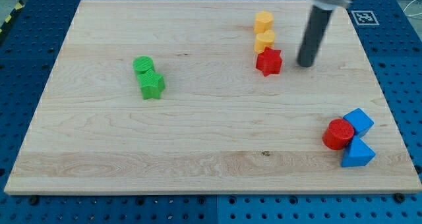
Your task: Point your arm towards the blue triangle
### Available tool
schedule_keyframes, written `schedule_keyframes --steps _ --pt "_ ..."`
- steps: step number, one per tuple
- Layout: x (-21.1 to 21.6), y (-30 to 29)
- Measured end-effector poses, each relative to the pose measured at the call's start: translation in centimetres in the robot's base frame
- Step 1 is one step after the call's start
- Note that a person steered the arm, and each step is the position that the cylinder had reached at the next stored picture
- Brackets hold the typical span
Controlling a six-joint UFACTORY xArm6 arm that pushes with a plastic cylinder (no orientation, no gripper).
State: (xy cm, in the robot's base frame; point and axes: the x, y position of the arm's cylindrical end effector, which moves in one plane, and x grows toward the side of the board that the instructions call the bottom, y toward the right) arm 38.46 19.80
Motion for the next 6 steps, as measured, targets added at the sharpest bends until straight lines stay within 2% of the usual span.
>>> schedule_keyframes --steps 1,3,4,6 --pt "4.0 7.3" --pt "15.7 12.7" --pt "19.4 10.5" --pt "19.1 0.9"
